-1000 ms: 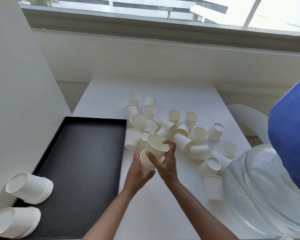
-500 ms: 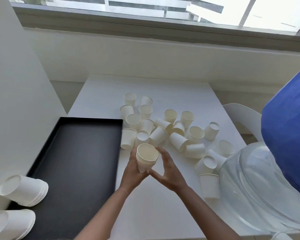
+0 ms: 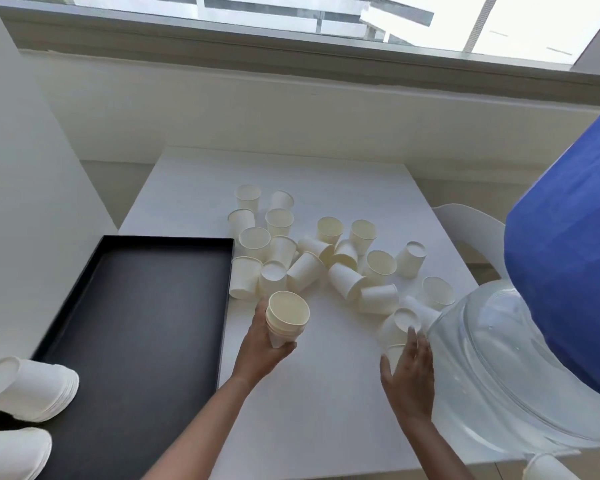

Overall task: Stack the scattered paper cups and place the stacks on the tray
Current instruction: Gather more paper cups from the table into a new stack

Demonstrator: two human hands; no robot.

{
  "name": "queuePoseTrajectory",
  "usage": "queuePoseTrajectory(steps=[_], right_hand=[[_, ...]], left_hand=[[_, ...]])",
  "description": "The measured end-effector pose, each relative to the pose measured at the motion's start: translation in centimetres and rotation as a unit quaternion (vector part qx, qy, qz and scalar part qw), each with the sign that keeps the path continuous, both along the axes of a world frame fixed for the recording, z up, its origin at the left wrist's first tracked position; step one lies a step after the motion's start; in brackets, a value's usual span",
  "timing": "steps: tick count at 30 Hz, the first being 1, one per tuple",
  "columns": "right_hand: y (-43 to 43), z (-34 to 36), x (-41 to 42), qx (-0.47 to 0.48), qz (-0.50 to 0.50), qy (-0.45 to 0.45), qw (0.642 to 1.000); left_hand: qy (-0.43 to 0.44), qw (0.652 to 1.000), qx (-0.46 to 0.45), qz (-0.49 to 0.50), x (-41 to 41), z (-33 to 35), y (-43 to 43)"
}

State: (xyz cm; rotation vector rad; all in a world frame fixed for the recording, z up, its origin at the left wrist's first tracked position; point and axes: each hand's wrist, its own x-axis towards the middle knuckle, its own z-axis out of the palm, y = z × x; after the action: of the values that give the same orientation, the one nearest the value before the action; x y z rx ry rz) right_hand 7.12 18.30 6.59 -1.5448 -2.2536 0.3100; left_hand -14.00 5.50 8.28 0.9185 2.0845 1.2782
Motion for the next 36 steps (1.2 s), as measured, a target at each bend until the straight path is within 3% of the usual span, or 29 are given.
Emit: queuePoseTrajectory(steps=[12,17,21,25,36], right_hand=[[-0.8,-0.5,0.8,-0.101,-0.087,0.008,0.991],[-2.0,0.6,0.4,-0.078,-0.094,0.148,0.981],[-2.8,3.3,-2.2,-0.082,-0.044,0.309,0.947],[-3.4,6.1,-5.8,-0.078,0.042,0.395,0.914],[-5.1,6.8,-10.3,-0.145,0.174,0.352,0.908]], left_hand=[[0.005,0.999,-0.019,-0.049,2.2,0.0,0.6],[0.014,0.999,-0.019,-0.046,2.0,0.1,0.5],[0.019,0.998,-0.021,-0.049,1.9,0.0,0.4],[0.031,0.998,-0.010,-0.054,2.4,0.1,0.6],[-0.008,0.997,0.057,-0.042,2.6,0.9,0.9]])
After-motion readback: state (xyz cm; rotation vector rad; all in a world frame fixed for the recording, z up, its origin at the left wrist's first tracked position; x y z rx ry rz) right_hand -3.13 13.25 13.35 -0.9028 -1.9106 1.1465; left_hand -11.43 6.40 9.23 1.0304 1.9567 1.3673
